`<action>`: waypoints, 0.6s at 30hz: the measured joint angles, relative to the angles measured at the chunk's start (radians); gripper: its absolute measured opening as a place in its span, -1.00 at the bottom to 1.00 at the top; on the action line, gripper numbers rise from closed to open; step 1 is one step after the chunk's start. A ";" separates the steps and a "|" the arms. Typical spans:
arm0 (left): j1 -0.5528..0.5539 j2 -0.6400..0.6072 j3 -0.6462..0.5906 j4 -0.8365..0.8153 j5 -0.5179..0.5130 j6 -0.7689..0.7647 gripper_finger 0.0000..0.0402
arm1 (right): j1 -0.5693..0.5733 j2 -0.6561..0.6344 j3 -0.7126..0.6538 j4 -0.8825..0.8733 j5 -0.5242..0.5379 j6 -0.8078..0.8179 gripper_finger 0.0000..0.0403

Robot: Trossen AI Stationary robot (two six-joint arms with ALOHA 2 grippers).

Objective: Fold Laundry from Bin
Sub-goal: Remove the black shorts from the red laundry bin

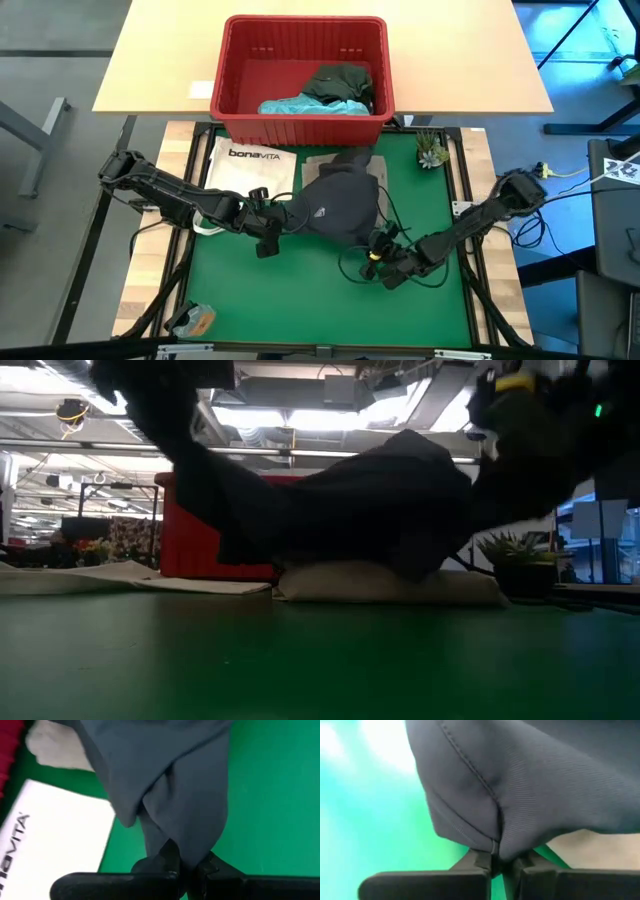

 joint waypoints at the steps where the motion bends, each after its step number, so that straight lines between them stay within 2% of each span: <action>1: 0.000 0.000 0.000 -0.013 0.016 0.008 -1.00 | 0.000 -0.023 0.023 -0.067 -0.037 -0.008 -0.93; 6: -0.001 0.000 0.000 -0.045 0.071 0.036 -1.00 | 0.000 -0.079 0.180 -0.402 -0.209 -0.010 -0.86; 11: -0.005 0.000 0.000 -0.046 0.110 0.072 -1.00 | 0.000 -0.069 0.382 -0.753 -0.387 -0.010 -0.93; 18: -0.044 0.000 0.000 -0.041 0.061 0.103 -1.00 | 0.000 -0.062 0.578 -1.117 -0.495 -0.015 -0.90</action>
